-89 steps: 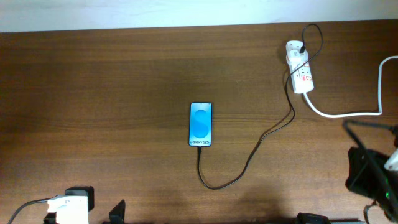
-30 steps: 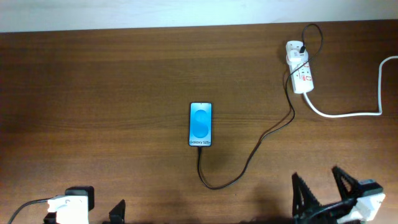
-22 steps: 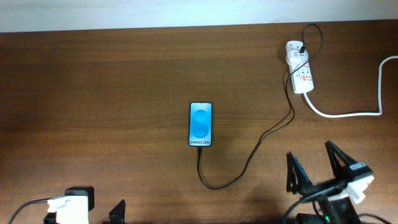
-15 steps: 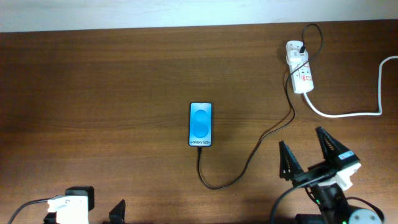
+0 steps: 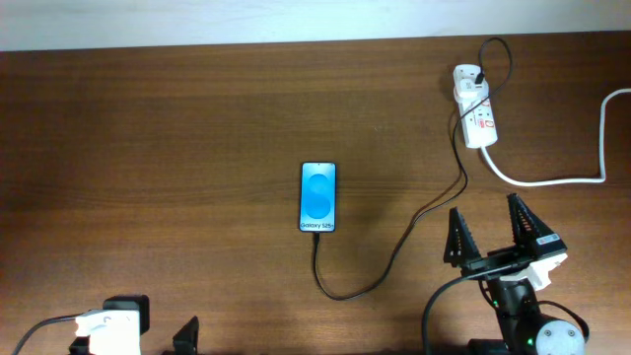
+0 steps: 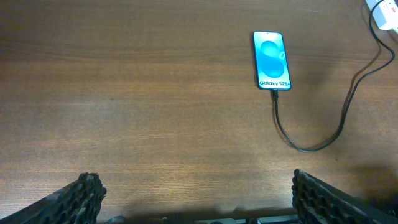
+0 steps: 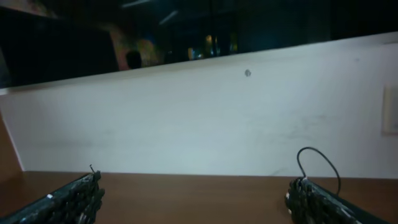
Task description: Plug charger to phone and switch on socket
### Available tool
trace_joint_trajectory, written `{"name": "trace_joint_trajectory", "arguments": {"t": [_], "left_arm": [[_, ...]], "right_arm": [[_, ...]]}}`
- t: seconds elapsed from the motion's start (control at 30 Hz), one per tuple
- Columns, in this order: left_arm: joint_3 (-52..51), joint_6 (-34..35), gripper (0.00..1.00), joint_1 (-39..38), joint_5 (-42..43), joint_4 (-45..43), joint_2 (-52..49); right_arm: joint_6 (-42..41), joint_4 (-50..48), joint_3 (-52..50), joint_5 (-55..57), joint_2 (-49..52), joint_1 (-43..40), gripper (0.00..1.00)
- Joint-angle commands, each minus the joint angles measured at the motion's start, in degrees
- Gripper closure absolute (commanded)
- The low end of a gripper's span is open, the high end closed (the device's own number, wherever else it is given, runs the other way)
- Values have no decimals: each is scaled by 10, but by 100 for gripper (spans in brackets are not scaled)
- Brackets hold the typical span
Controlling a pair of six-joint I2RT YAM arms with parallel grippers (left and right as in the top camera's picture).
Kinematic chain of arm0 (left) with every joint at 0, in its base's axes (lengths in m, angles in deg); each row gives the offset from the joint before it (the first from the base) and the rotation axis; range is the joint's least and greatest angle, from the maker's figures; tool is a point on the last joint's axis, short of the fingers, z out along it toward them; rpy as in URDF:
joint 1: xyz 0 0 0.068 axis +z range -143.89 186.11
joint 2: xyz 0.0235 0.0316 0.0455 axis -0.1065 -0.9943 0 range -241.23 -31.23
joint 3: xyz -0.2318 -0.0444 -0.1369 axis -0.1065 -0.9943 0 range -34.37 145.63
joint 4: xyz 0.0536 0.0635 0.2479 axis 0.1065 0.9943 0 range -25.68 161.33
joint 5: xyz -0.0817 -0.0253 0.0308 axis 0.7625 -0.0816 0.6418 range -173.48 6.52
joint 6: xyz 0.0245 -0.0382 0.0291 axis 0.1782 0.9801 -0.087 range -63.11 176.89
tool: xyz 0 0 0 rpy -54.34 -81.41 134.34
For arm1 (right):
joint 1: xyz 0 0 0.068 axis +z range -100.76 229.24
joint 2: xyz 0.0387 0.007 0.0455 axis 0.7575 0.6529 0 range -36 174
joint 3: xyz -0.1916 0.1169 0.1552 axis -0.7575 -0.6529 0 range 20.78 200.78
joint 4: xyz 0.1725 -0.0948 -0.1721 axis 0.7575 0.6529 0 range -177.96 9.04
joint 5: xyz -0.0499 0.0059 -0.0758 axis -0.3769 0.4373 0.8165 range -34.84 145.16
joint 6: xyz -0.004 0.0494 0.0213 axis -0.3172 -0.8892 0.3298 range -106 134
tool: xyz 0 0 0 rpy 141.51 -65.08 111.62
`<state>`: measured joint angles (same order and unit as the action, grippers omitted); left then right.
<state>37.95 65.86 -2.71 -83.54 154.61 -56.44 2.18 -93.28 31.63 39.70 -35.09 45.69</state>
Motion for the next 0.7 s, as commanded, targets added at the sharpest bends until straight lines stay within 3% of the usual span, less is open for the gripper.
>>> {"name": "trace_joint_trajectory", "arguments": {"t": [0.0,0.23,0.67], "left_arm": [[-1,-3,1,0,-2,0,3],[-1,-3,1,0,-2,0,3],[-1,-3,1,0,-2,0,3]], "right_arm": [[-3,-23,-23,16,-7,6,2],[-40,-77,-86,27,-7,6,2],[-43,-52,-105,64,-7,6,2]]}}
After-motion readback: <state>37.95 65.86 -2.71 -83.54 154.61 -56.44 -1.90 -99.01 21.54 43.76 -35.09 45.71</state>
